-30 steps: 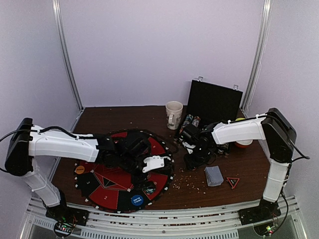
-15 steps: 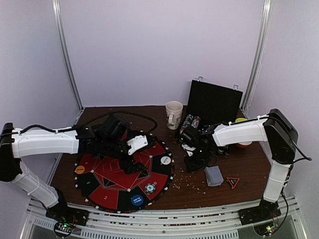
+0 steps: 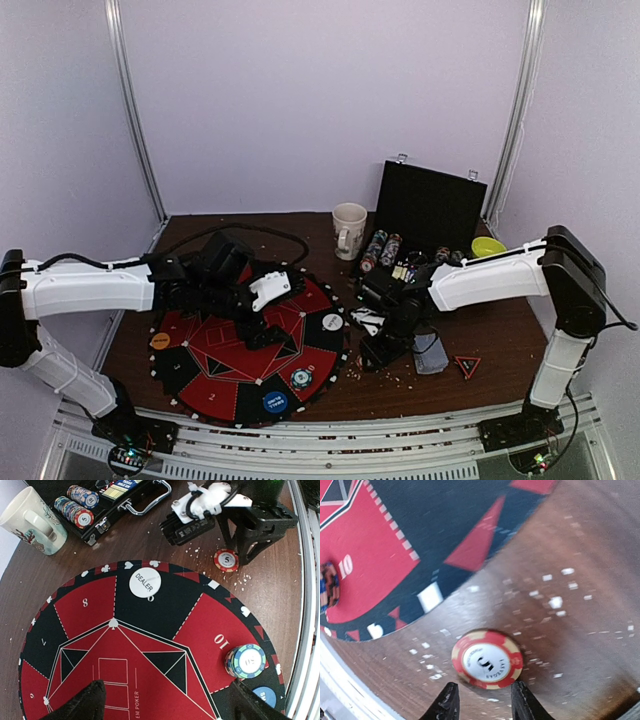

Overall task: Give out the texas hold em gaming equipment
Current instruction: Move the poker chip to the center of the board, then pick up the pile of poker chips from the chip case.

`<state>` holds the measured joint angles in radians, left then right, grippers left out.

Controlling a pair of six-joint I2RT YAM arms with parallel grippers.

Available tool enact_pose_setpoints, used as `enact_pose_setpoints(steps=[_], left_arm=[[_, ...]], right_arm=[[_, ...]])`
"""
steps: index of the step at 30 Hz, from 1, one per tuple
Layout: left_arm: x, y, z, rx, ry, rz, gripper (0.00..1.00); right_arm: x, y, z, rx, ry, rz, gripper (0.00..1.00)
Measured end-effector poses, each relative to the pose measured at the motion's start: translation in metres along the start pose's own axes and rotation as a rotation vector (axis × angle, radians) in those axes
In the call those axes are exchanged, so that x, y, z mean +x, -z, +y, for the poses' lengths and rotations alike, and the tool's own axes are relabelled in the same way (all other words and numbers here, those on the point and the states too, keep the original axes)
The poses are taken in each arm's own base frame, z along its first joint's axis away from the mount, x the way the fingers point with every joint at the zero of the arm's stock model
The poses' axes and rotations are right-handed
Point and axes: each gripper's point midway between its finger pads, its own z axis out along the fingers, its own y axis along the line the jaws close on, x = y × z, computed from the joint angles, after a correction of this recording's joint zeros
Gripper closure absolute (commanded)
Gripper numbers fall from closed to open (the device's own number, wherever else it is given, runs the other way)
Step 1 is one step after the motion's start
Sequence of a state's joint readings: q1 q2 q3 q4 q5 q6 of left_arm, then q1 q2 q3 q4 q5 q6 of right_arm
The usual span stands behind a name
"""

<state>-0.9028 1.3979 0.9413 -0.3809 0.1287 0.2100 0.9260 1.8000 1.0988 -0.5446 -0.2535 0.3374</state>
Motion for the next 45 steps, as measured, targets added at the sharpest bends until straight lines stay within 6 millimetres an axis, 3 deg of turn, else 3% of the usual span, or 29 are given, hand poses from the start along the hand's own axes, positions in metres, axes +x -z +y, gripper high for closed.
enact_pose_setpoints(steps=[9,14,17,20,25,28,31,33,38,45], left_arm=[[0.003,0.001,0.0,-0.005,0.006,-0.005,0.13],[-0.003,0.01,0.004,-0.021,0.014,-0.034,0.12],[-0.007,0.019,0.019,-0.058,0.046,-0.067,0.12],[-0.009,0.029,0.043,-0.119,0.101,-0.098,0.12],[-0.002,0.046,0.091,-0.231,0.218,-0.133,0.12],[0.003,0.053,0.11,-0.279,0.268,-0.137,0.12],[0.008,0.057,0.12,-0.307,0.296,-0.137,0.11],[0.011,0.06,0.126,-0.323,0.312,-0.136,0.11],[0.016,0.065,0.139,-0.35,0.336,-0.142,0.1],[0.02,0.063,0.15,-0.356,0.35,-0.138,0.1]], right_arm=[[0.006,0.0,0.016,-0.05,0.05,0.024,0.6],[-0.003,0.01,0.018,-0.071,0.06,-0.002,0.54],[-0.029,0.035,0.012,-0.081,0.052,-0.09,0.5],[-0.07,0.076,-0.009,-0.062,0.049,-0.238,0.48],[-0.145,0.142,-0.078,0.021,0.054,-0.463,0.48],[-0.183,0.155,-0.125,0.075,0.037,-0.509,0.45],[-0.215,0.145,-0.161,0.105,0.034,-0.514,0.44],[-0.228,0.129,-0.173,0.114,0.043,-0.495,0.44],[-0.24,0.092,-0.176,0.088,0.1,-0.443,0.5],[-0.25,0.065,-0.179,0.07,0.143,-0.404,0.66]])
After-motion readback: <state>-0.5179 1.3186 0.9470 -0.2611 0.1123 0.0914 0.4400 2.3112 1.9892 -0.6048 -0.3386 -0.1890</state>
